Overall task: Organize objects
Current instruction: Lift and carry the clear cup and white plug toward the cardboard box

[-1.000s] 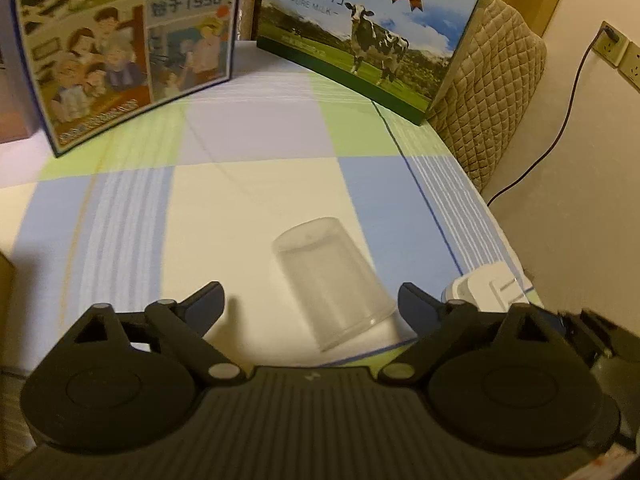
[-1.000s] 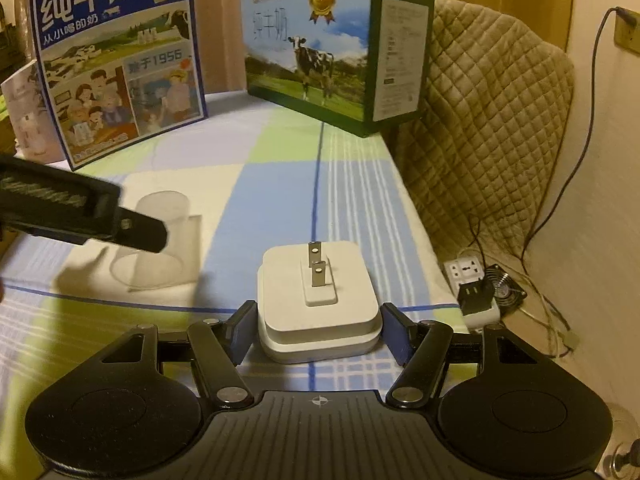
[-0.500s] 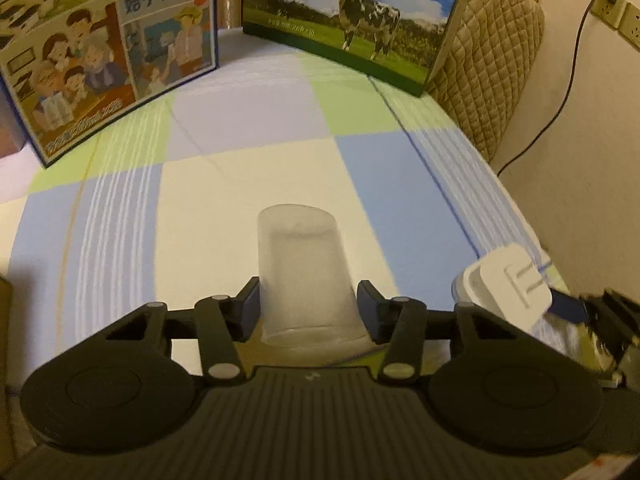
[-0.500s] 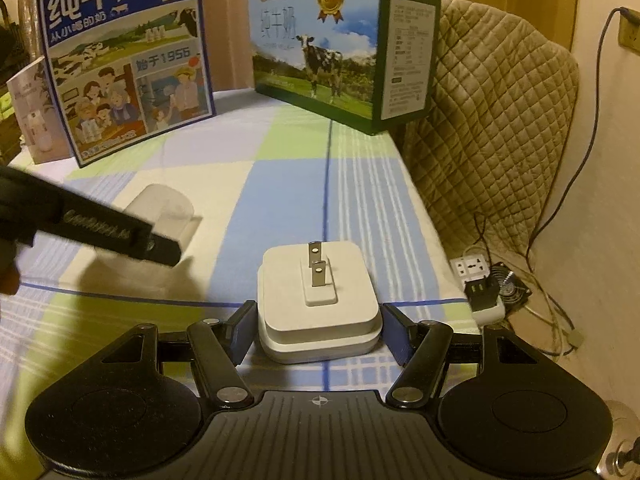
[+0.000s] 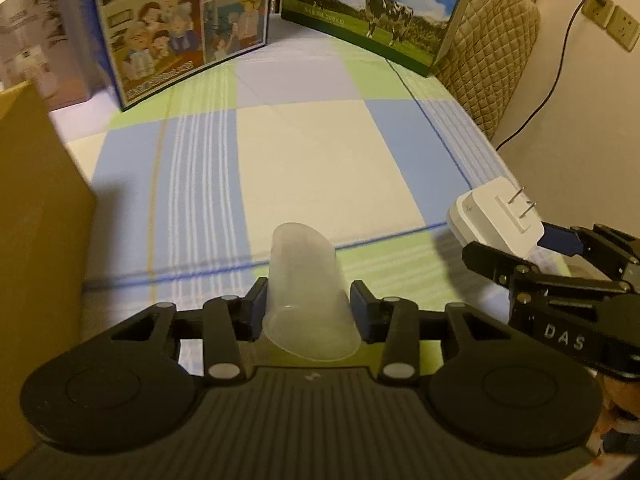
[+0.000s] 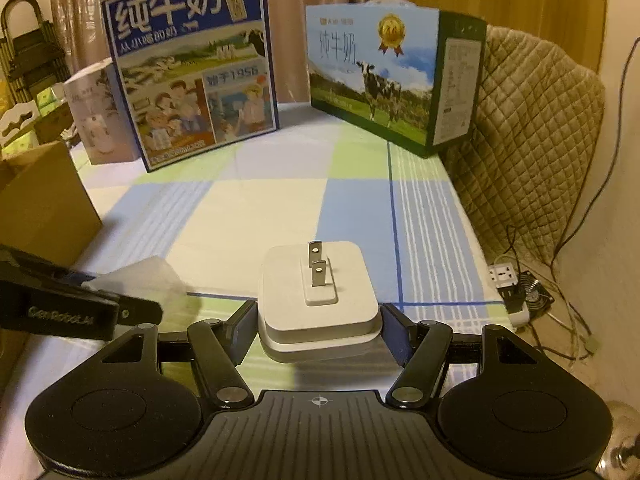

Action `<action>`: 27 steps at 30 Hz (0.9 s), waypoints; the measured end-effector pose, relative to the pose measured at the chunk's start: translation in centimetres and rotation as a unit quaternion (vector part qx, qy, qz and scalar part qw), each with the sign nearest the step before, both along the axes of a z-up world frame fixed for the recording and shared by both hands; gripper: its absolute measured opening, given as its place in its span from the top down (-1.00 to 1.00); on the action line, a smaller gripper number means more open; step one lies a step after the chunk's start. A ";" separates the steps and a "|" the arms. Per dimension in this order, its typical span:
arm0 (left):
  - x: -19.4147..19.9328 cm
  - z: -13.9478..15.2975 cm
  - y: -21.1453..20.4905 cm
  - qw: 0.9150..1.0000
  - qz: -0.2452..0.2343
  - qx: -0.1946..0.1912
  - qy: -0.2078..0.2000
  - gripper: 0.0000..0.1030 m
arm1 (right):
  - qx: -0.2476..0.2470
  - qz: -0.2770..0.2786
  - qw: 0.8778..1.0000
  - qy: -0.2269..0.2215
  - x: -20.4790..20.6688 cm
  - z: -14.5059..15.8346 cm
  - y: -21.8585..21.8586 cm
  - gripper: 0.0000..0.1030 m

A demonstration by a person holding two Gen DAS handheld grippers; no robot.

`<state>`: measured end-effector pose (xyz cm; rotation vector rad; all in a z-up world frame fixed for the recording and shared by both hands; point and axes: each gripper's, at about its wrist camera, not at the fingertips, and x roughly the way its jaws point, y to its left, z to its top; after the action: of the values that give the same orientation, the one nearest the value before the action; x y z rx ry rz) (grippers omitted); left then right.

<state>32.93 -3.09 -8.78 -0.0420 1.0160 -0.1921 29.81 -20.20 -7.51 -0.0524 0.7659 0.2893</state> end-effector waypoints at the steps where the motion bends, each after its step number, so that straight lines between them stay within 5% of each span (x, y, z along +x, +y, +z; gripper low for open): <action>1: -0.6 0.3 0.2 1.000 0.001 0.000 0.000 0.27 | 0.003 -0.004 1.000 0.001 -0.5 0.4 0.0 -0.21; 11: -6.2 -0.2 1.7 1.000 -0.003 -0.008 0.018 0.25 | 0.015 -0.020 1.000 0.018 -3.5 1.8 0.3 -0.21; 14: -6.6 -0.5 1.1 1.000 -0.021 0.015 0.009 -0.14 | 0.012 -0.010 1.000 0.020 -3.7 1.6 0.9 -0.21; 24: -5.8 -1.7 -0.2 0.996 -0.068 0.063 0.016 -0.16 | 0.022 -0.012 0.999 0.029 -3.1 1.0 0.8 -0.21; 27: -5.5 -2.3 -0.1 0.994 -0.072 0.069 0.032 0.00 | 0.028 -0.011 0.999 0.032 -2.9 0.9 0.7 -0.21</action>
<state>27.40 -3.16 -11.11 0.1522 1.0956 -0.2531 26.88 -19.54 -6.61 0.0181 0.8208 0.2930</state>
